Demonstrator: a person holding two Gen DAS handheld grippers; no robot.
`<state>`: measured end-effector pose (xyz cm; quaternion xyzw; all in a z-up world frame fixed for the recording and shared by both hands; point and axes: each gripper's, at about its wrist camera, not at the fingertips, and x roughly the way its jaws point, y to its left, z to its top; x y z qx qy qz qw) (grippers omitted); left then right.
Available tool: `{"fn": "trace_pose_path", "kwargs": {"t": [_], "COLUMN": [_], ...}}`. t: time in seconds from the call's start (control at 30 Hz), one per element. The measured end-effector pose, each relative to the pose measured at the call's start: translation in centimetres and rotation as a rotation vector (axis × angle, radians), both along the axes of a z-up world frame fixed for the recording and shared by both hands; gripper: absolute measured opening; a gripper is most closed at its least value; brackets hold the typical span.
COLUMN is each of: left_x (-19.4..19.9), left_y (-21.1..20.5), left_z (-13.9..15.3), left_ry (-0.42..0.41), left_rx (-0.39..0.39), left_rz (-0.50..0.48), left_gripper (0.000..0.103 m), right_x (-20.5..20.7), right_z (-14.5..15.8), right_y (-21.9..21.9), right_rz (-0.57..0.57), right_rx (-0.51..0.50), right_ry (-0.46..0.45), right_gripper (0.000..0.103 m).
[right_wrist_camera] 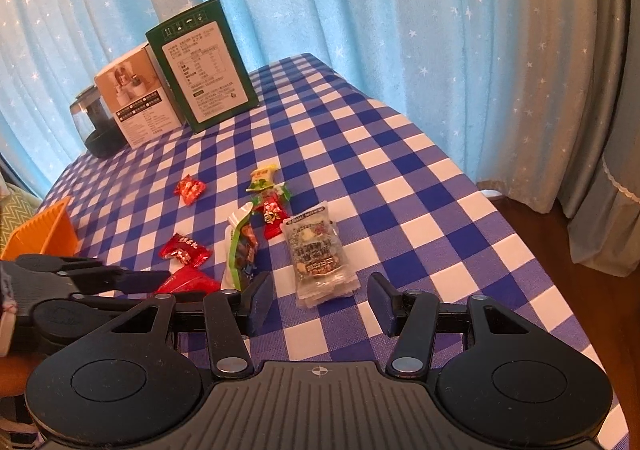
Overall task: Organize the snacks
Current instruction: 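Grasp a red candy with the left tool while the right tool grasps the white green-striped pouch, then carry both snacks to the orange tray and open the left tool to drop the red candy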
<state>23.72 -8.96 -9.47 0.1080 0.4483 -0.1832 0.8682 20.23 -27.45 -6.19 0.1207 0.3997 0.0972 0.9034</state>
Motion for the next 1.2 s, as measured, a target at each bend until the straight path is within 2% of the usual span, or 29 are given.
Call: {"fn": "trace_pose_path", "kwargs": {"t": [0.4,0.53,0.87,1.2], "left_x": [-4.9,-6.1,-7.7,-9.1], "left_y": [4.9,6.4,7.6,7.9], "left_z": [1.2,1.7,1.8,2.1], "left_ry": [-0.045,-0.048,-0.042,-0.036], "left_rx": [-0.07,-0.1,-0.154,-0.176], "left_rz": [0.209,0.266,0.316,0.343], "left_gripper": [0.025,0.025,0.025,0.025], "right_x": [2.7,4.2,6.7,5.8], "right_z": [0.0,-1.2,-2.9,-2.5], "right_y": [5.0,7.0,8.3,9.5], "right_rz": [0.179,0.221,0.19,0.217], "right_rx": [-0.012,-0.05,-0.072,-0.138], "right_ry": [-0.044,-0.018,0.063,0.033], "right_gripper": [0.053,0.04,0.026,0.023]}}
